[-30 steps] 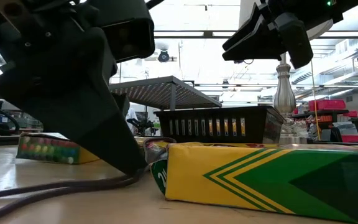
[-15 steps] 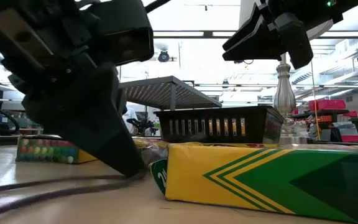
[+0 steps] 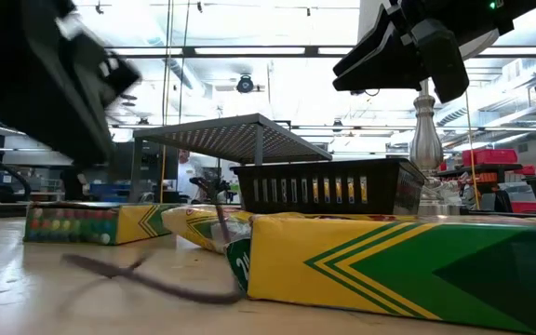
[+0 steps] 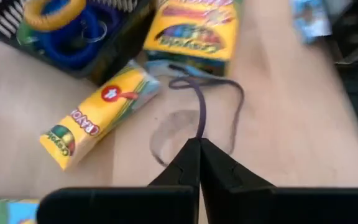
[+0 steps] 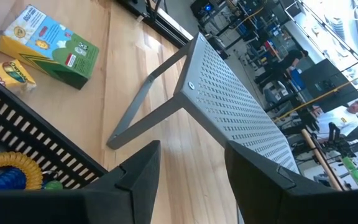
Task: Pick & Place Office Desk Supplies
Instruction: Put the black rubber band into the yellow bin
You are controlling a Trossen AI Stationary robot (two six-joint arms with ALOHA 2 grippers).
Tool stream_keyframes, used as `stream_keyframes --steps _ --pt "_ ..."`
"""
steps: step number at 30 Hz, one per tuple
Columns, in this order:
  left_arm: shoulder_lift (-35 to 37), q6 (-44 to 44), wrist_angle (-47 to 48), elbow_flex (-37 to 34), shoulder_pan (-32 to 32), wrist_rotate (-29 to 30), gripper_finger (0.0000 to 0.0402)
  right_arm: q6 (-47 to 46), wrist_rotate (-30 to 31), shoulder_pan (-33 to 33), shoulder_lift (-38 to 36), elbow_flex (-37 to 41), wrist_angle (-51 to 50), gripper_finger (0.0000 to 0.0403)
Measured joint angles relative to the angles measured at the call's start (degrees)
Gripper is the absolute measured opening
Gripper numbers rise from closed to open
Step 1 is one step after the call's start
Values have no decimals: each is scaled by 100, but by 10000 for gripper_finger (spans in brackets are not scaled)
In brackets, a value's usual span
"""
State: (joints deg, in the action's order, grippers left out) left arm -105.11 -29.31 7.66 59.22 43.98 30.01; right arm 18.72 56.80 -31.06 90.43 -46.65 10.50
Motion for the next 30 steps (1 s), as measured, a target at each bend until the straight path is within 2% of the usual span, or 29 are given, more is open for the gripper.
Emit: stream_keyframes --steps 7,13,18,22,26,30 --pt "849 104 912 7 461 426 1 -2 -3 0 0 0 21 188" --pt "1590 62 1694 13 932 474 1 -2 -4 4 0 0 38 188" --pt "2067 -605 2649 15 1432 569 1 -2 -7 5 0 0 42 188" --pt "2176 -1327 3307 15 1840 506 1 -2 -11 5 0 0 42 188" --pt "2020 -1468 3046 -49 1865 644 0 -2 -11 5 0 0 42 188" --pt "1583 -1019 2316 -118 1407 686 2 -2 -2 5 0 0 42 188"
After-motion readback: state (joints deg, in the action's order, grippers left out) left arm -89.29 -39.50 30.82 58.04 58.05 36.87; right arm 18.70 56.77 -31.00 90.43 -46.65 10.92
